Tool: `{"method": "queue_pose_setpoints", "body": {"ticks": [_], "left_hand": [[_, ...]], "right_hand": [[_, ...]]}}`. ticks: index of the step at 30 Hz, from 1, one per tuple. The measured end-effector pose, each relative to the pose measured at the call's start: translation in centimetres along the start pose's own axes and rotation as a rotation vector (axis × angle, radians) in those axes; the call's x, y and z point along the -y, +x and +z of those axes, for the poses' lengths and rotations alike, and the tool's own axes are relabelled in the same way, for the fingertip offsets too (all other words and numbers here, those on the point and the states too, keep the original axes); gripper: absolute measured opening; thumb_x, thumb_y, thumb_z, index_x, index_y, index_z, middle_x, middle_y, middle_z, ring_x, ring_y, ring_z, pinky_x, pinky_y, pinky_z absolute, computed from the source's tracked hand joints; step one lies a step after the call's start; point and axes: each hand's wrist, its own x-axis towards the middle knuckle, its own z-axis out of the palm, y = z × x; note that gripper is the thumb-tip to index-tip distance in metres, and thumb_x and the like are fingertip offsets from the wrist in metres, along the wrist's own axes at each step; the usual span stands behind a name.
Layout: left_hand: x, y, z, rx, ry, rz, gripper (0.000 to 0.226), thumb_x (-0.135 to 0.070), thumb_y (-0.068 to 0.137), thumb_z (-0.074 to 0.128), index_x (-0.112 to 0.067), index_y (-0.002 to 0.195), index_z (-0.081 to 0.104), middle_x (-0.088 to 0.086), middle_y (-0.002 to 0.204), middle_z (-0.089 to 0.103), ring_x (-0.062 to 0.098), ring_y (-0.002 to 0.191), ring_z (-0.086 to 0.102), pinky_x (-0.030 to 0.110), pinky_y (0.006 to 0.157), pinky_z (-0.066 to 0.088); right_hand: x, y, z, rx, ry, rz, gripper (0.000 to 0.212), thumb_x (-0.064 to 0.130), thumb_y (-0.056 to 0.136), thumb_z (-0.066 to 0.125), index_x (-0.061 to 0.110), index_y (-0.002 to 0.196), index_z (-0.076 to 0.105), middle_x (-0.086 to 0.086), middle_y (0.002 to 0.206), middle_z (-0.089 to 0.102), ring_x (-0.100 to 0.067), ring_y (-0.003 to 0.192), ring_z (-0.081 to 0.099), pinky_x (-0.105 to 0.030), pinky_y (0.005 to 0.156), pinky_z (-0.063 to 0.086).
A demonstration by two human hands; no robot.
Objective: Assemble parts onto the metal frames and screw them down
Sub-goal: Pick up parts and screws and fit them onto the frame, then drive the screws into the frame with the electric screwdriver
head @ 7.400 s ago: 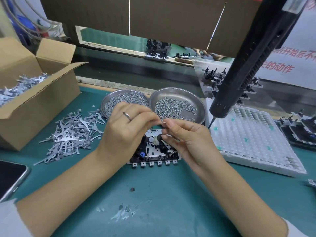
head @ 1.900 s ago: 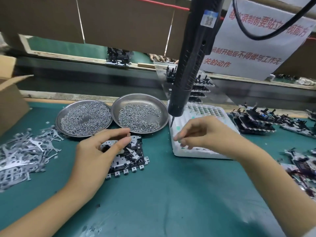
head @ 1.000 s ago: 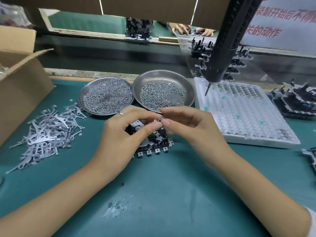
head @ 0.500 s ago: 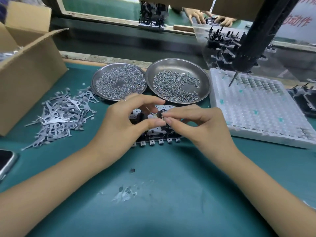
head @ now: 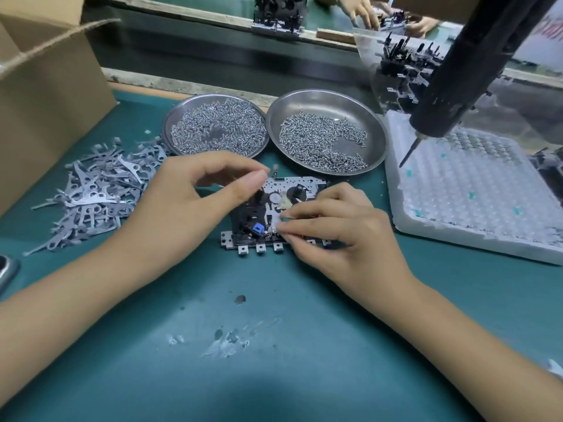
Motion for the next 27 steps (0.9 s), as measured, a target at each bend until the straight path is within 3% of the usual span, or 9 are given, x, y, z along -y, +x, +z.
{"method": "queue_pose_setpoints", "body": {"ticks": [6,11,18,23,25,27], "left_hand": [[-0.2,-0.8,0.8,-0.015,0.180,0.095,0.007,-0.029,0.088,0.065,-0.025,0.091,0.070,-0.011,0.087,0.067,0.003,0.084,0.061,0.011,0.081,0.043],[-0.4,-1.9,1.6,0.109,0.478,0.232,0.034,-0.038,0.074,0.058,-0.021,0.101,0.067,-0.009,0.094,0.065,0.013,0.090,0.061,0.042,0.090,0.044],[-0.1,-2.0,2.1,0.071,0.508,0.203,0.034,-0.031,0.070,0.065,-0.021,0.103,0.068,-0.013,0.093,0.065,0.011,0.091,0.058,0.033,0.093,0.038],[0.0,-1.8,2.3,0.059,0.437,0.191,0.032,-0.025,0.068,0.070,-0.025,0.101,0.070,-0.018,0.088,0.066,0.006,0.090,0.055,0.030,0.094,0.039],[0.1,-1.7,2.3,0.062,0.421,0.202,0.029,-0.026,0.068,0.071,-0.024,0.097,0.072,-0.019,0.086,0.065,0.004,0.088,0.053,0.029,0.092,0.038],[0.2,-1.7,2.2,0.073,0.421,0.214,0.025,-0.028,0.069,0.072,-0.024,0.093,0.073,-0.019,0.084,0.065,0.005,0.085,0.052,0.031,0.091,0.039]], "right_hand": [[-0.2,0.2,0.0,0.015,-0.093,-0.090,0.010,0.013,0.076,0.076,0.014,0.086,0.078,0.003,0.093,0.073,-0.028,0.077,0.056,-0.048,0.074,0.047],[0.0,0.1,-0.5,0.085,-0.001,-0.004,0.015,0.009,0.077,0.073,0.013,0.091,0.077,0.002,0.093,0.073,-0.025,0.080,0.054,-0.047,0.076,0.048],[0.4,0.2,-0.5,0.077,0.188,0.183,0.018,0.002,0.075,0.074,0.010,0.090,0.077,0.002,0.095,0.072,-0.022,0.088,0.059,-0.025,0.083,0.046],[0.8,0.1,-0.7,0.061,0.175,0.191,0.017,0.003,0.077,0.071,0.010,0.091,0.077,-0.002,0.093,0.069,-0.019,0.087,0.057,-0.020,0.081,0.043],[1.0,0.1,-1.0,-0.021,0.161,0.187,0.019,0.004,0.078,0.069,0.011,0.094,0.076,-0.005,0.092,0.066,-0.018,0.085,0.058,-0.020,0.079,0.044],[0.9,0.4,-1.9,-0.232,0.103,0.199,0.023,0.002,0.081,0.066,0.010,0.102,0.071,-0.008,0.090,0.061,-0.013,0.085,0.057,-0.018,0.080,0.042]]}}
